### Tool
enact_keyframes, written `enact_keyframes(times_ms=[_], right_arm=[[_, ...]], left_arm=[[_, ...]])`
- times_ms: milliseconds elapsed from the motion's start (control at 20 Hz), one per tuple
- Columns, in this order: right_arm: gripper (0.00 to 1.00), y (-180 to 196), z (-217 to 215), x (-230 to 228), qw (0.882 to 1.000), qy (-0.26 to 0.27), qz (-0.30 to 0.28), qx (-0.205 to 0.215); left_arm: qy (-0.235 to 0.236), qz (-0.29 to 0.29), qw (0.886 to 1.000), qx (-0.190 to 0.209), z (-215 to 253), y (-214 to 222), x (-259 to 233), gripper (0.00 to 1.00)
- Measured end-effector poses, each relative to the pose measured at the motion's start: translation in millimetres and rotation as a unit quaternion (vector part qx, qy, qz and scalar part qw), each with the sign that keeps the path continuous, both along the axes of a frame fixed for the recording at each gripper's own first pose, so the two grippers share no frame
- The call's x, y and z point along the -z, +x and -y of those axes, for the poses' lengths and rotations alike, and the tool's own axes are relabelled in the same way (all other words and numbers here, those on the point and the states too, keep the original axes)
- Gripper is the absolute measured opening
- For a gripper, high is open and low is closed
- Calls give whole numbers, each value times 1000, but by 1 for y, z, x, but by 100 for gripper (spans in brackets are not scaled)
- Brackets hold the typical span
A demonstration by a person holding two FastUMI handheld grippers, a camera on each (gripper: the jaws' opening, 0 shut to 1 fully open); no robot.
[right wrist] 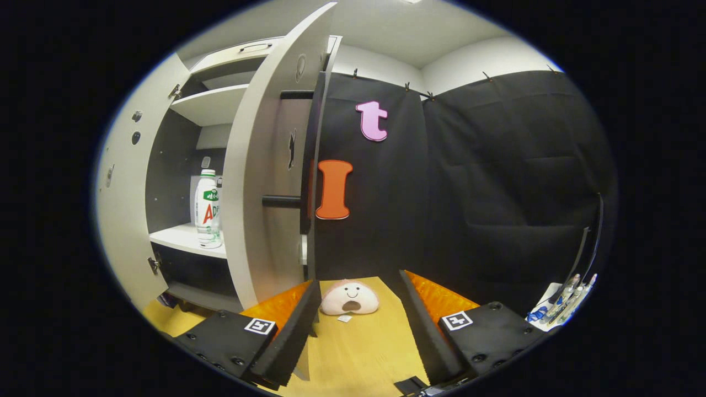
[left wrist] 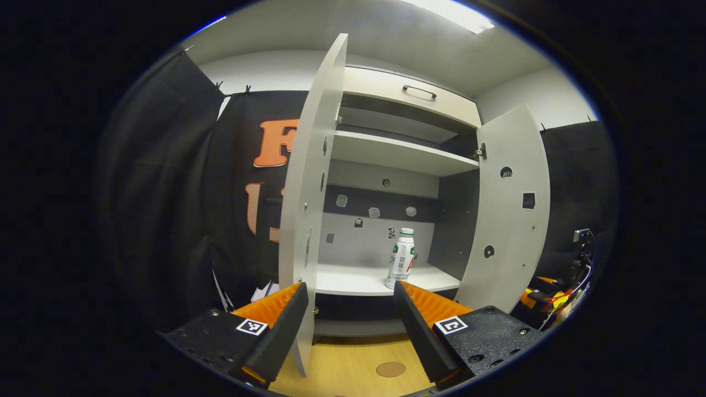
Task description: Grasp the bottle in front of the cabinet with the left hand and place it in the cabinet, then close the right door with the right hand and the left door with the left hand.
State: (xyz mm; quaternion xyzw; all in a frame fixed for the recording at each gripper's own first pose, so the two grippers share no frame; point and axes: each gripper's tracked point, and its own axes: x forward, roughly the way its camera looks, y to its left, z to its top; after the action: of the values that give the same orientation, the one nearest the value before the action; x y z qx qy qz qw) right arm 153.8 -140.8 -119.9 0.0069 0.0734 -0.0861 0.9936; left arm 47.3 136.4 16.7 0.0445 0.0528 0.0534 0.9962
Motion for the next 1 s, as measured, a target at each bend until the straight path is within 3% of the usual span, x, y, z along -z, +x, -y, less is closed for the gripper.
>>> enact_keyframes(times_ms=[150, 200, 650, 700, 800, 1000], right_arm=[[94, 4, -32, 2, 1000, 7, -1, -15], [87, 8, -44, 0, 1000, 5, 0, -24], [87, 45, -132, -1, 995, -33, -4, -93], [87, 49, -141, 0, 994, -30, -6, -105], [98, 52, -152, 2, 993, -27, -9, -113], [98, 45, -160, -7, 992, -26, -5, -121]], left_arm=[[10, -5, 1000, -11, -16, -11, -1, 95], [12, -4, 1000, -16, -23, -14, -2, 95], [8, 9, 998, -69, -64, -48, -6, 95], [8, 12, 997, -73, -68, -52, -8, 95], [6, 12, 997, -82, -76, -56, -6, 95], [16, 5, 994, -107, -99, -65, -3, 95]])
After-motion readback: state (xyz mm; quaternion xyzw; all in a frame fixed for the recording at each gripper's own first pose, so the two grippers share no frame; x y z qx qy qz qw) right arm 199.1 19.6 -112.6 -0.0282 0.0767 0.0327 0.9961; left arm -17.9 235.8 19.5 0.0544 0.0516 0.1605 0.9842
